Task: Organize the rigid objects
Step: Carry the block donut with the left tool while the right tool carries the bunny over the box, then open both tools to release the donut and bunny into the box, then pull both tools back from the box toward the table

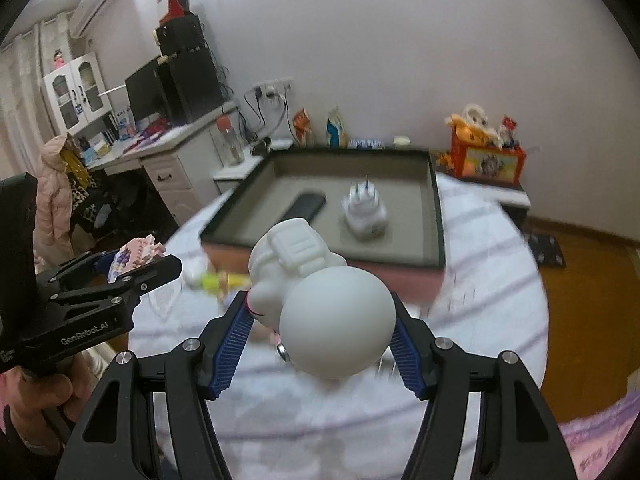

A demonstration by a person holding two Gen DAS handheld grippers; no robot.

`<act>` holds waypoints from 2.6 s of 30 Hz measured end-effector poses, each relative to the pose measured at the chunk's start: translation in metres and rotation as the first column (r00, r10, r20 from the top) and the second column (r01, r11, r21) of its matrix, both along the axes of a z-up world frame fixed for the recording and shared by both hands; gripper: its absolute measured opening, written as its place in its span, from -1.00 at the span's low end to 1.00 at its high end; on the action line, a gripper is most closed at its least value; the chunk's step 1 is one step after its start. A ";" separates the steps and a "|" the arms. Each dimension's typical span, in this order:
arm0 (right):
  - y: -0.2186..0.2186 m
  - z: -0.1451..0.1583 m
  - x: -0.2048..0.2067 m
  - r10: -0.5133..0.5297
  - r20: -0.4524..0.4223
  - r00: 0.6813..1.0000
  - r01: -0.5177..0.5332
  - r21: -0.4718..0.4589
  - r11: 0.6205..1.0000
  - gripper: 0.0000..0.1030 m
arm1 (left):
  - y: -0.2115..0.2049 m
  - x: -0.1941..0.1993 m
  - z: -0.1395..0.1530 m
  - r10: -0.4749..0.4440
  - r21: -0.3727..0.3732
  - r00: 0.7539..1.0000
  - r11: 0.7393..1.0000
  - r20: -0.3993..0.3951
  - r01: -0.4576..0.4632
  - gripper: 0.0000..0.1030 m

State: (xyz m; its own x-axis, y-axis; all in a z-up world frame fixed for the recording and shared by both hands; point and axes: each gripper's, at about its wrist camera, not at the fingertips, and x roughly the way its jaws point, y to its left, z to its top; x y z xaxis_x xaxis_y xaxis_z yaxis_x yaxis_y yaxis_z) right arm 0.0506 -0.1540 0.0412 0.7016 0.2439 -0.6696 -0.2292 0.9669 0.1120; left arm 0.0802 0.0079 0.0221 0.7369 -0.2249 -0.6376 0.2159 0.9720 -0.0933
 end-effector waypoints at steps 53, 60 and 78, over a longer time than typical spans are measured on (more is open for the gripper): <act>-0.025 -0.046 0.239 -0.101 -0.239 0.966 0.070 -0.138 0.988 0.67 | -0.041 0.225 -0.022 0.051 0.039 0.977 0.998 -0.206 -0.043 1.00; -0.018 -0.015 0.190 -0.100 -0.173 0.980 0.080 -0.119 0.990 0.67 | -0.034 0.162 0.015 0.010 0.040 0.990 0.999 -0.139 -0.004 1.00; 0.009 0.041 0.002 -0.080 0.006 0.997 0.080 -0.076 0.994 0.67 | 0.000 -0.022 0.046 -0.002 -0.036 1.000 0.999 0.015 0.002 1.00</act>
